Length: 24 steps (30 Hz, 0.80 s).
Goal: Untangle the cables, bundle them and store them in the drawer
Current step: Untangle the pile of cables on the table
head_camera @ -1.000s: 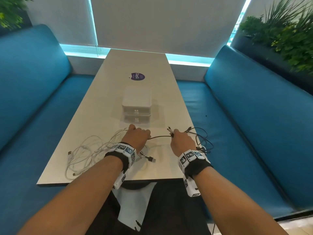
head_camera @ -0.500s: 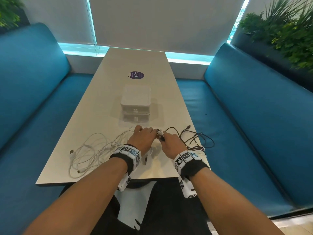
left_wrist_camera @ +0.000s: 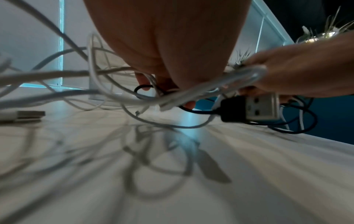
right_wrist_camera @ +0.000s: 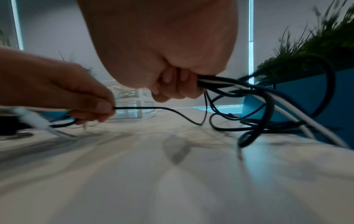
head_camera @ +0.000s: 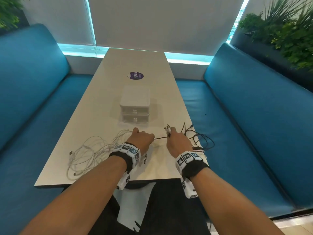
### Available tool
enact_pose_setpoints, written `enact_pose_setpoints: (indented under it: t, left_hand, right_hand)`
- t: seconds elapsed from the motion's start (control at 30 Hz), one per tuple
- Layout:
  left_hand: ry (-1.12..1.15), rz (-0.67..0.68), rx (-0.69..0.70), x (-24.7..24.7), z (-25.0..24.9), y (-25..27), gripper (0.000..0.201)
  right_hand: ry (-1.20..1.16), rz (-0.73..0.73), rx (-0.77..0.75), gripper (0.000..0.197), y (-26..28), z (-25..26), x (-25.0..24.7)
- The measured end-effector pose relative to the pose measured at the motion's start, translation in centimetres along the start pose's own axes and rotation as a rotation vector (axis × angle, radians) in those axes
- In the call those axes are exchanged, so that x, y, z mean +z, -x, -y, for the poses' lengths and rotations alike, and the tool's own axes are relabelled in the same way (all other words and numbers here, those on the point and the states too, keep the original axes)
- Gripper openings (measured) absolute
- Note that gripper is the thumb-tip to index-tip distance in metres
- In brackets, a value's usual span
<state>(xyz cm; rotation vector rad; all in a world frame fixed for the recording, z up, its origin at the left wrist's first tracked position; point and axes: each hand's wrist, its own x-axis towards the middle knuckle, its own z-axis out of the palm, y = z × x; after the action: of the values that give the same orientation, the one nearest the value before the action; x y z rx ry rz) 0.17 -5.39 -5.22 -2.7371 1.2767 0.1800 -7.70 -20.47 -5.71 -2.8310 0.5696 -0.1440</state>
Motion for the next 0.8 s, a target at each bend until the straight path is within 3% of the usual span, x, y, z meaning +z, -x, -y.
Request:
enact_pose_setpoints:
  t: [0.2,0.4,0.5,0.63,0.8]
  left_hand:
    - [0.041,-0.074,0.005,-0.1,-0.7,-0.6,0.033]
    - [0.032,-0.104,0.005,0.5,0.1,-0.2,0.031]
    - [-0.014,-0.057,-0.014,0.6,0.7,0.0,0.020]
    - [-0.030,-0.018,-0.024,0.5,1.5,-0.2,0.027]
    - [-0.011,-0.063,0.025,0.4,1.1,-0.8,0.020]
  right_hand:
    - [-0.224,0.109,-0.094,0.029,0.0,2.2,1.0]
    - [-0.135,0.222,-0.119,0.024,-0.6,0.9,1.1]
    - [-0.005,0.203,-0.051,0.021,-0.6,-0.7,0.7]
    - [0.095,0.194,0.125,0.022,-1.0,-2.9,0.1]
    - [-0.005,0.145,0.154,0.024,-1.0,-2.0,0.1]
